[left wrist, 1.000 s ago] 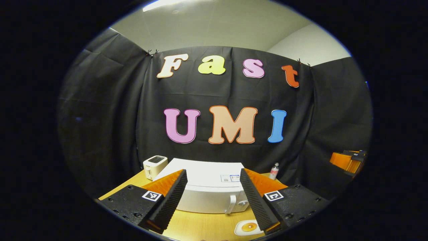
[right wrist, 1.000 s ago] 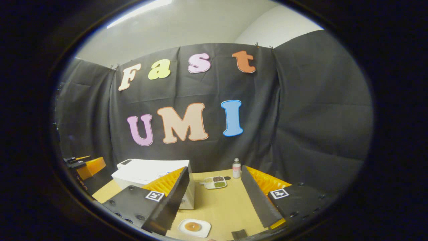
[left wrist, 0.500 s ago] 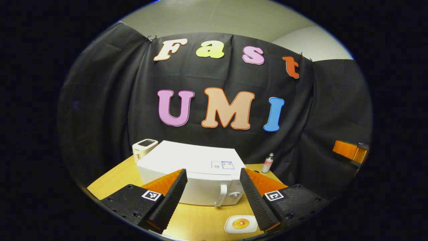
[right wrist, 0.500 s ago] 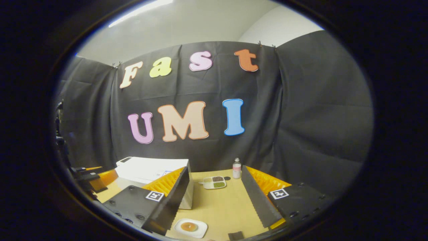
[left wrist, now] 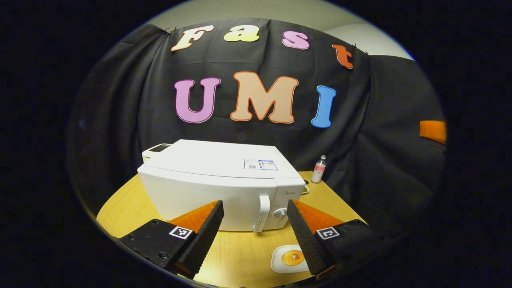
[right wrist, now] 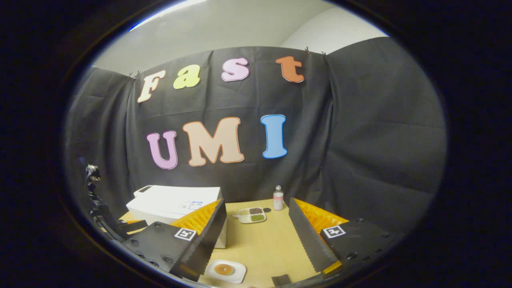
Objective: Open the microwave oven with the left hand, put the food in, and close the microwave oven.
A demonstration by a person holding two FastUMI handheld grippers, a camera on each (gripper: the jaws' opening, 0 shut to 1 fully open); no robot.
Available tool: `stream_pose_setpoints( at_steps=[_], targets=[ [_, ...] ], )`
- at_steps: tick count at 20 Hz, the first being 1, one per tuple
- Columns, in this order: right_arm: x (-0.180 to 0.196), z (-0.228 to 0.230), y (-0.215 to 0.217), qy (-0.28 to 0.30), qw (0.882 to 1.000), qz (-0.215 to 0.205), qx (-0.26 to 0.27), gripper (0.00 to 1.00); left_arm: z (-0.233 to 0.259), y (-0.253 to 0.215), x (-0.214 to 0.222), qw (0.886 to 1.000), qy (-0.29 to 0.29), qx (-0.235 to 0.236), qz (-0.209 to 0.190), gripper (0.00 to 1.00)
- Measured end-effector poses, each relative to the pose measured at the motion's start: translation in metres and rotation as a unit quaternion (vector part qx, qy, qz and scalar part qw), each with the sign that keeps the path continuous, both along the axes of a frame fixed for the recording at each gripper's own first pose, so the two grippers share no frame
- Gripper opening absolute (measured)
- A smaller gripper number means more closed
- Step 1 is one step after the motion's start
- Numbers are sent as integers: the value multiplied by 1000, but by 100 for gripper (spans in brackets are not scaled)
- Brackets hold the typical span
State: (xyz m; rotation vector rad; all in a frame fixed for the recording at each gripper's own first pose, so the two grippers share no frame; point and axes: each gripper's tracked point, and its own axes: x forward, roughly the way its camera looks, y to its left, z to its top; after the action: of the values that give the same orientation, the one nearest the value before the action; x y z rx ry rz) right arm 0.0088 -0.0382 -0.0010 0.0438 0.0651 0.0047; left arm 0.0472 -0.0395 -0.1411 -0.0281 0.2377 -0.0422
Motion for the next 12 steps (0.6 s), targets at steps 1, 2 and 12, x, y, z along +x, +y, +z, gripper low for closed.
stream_pose_setpoints(
  at_steps=[1,2,12],
  targets=[
    [0,1,-1,1,1000,-3,0,98,-10,-1,4,1000,9,6,-1,97],
    [-1,-1,-1,3,1000,-7,2,92,-19,0,8,1000,14,14,-1,97],
    [-10,-10,-11,25,999,-42,13,92,-97,-15,57,997,61,36,-16,79]
  ],
)
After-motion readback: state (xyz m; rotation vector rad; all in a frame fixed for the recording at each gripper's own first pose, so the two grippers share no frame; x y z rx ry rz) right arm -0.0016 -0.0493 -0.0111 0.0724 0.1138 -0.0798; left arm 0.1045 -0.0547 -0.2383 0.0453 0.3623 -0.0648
